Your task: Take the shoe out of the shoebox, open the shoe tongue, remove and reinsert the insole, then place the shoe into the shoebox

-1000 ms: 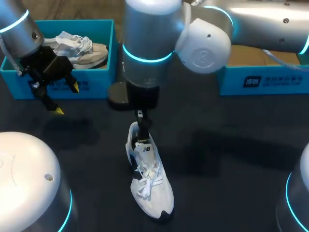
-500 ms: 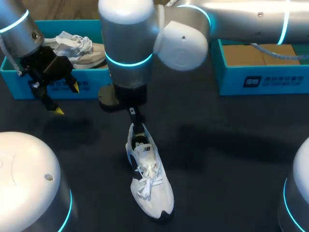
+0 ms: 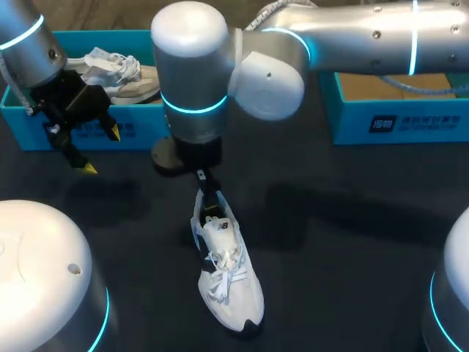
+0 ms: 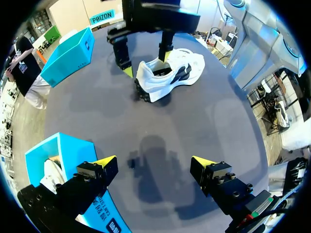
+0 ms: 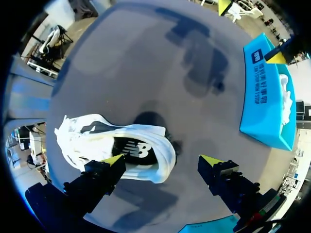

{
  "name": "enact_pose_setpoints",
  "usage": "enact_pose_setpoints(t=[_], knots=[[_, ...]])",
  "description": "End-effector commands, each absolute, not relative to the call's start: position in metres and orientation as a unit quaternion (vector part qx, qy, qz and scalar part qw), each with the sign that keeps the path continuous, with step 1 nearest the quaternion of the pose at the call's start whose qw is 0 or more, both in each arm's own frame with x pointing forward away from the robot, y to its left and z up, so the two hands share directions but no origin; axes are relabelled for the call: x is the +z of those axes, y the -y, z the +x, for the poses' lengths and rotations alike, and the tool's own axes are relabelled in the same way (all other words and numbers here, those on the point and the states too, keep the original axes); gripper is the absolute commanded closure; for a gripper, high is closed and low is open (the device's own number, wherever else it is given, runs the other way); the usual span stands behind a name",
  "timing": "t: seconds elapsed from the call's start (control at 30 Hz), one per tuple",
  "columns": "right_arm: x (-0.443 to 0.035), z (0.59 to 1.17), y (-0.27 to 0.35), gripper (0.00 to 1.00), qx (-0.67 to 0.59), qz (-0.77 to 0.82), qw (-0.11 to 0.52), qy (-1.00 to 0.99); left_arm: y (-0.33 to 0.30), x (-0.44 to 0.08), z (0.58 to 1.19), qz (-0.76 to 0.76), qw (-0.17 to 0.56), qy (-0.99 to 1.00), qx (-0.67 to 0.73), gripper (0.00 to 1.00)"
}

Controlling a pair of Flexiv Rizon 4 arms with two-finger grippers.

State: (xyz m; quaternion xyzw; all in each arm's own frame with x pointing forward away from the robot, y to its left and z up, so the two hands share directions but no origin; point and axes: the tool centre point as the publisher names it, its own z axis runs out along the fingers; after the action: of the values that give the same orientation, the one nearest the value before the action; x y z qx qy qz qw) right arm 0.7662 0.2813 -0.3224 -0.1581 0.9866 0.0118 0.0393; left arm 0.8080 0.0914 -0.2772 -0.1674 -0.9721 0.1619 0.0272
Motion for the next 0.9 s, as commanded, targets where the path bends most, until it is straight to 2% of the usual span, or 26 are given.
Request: enact_pose_setpoints(t=[0.03, 0.37, 0.4, 0.53, 0.67, 0.8, 0.9], knots=[[-0.334, 0.774, -0.284, 0.0, 0.014, -0.161, 0.035, -0.986, -0.092, -0.277, 0.808, -0.167, 0.027, 0.972, 0.161, 0.0], [-0.36, 0.79, -0.277, 0.0, 0.004, -0.146, 0.024, -0.989, -0.092, -0.277, 0.808, -0.167, 0.027, 0.972, 0.161, 0.0], [-0.363, 0.791, -0.277, 0.04, 0.003, -0.145, 0.023, -0.989, -0.092, -0.277, 0.808, -0.167, 0.027, 0.972, 0.161, 0.0], [-0.37, 0.793, -0.275, 0.11, 0.006, -0.144, 0.019, -0.989, -0.092, -0.277, 0.808, -0.167, 0.027, 0.972, 0.161, 0.0], [-0.377, 0.794, -0.276, 0.25, 0.006, -0.146, 0.017, -0.989, -0.092, -0.277, 0.808, -0.167, 0.027, 0.972, 0.161, 0.0], [-0.381, 0.794, -0.278, 0.51, 0.01, -0.146, 0.014, -0.989, -0.092, -0.277, 0.808, -0.167, 0.027, 0.972, 0.161, 0.0], [-0.384, 0.793, -0.279, 0.51, 0.01, -0.146, 0.012, -0.989, -0.092, -0.277, 0.808, -0.167, 0.027, 0.972, 0.161, 0.0]])
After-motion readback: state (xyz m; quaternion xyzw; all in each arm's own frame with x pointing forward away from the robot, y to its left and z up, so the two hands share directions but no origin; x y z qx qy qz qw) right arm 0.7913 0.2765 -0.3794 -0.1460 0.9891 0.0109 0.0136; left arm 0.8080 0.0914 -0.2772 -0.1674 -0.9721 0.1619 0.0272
